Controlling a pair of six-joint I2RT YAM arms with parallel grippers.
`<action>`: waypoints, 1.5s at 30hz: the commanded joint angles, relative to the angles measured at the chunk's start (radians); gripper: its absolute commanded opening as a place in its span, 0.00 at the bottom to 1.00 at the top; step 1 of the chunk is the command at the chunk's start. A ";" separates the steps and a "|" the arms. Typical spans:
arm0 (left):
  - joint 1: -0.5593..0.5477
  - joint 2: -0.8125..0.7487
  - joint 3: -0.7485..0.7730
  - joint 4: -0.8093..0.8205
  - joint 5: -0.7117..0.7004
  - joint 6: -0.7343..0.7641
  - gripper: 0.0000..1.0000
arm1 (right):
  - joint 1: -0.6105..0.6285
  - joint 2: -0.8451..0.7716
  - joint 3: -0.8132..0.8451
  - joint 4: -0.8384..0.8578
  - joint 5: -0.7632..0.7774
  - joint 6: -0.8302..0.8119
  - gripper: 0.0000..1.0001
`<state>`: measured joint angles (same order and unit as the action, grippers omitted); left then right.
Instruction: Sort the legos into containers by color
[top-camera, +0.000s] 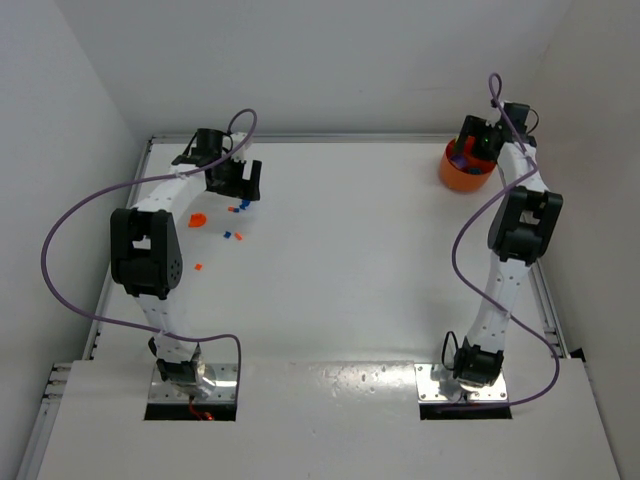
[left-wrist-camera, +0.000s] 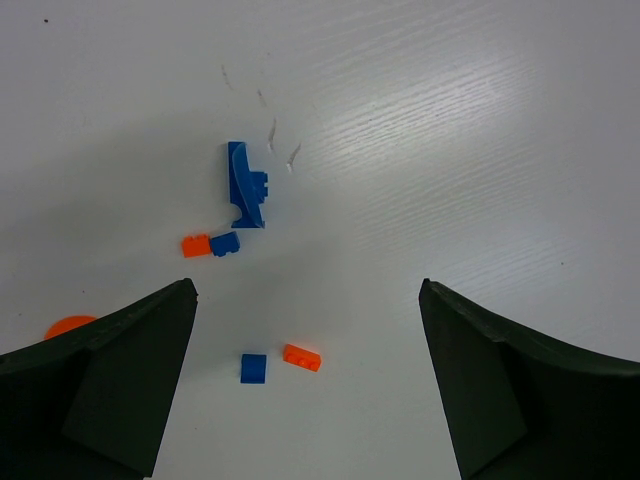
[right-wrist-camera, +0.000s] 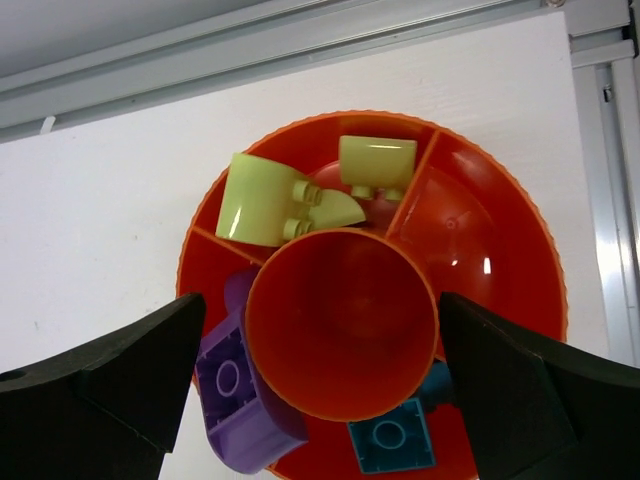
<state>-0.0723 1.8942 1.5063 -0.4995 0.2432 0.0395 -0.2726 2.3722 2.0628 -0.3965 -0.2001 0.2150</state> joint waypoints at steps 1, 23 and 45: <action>-0.007 -0.015 0.034 0.010 0.007 -0.018 1.00 | -0.005 -0.059 -0.041 -0.002 -0.062 0.044 0.99; -0.007 0.003 0.043 0.010 0.044 -0.018 1.00 | -0.005 -0.225 -0.168 -0.082 -0.143 0.080 0.99; 0.014 -0.093 -0.064 0.096 0.152 -0.012 1.00 | 0.026 -0.401 -0.282 -0.127 -0.328 -0.040 0.99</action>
<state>-0.0700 1.8767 1.4563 -0.4534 0.3294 0.0399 -0.2573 2.0838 1.7832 -0.5533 -0.4561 0.2150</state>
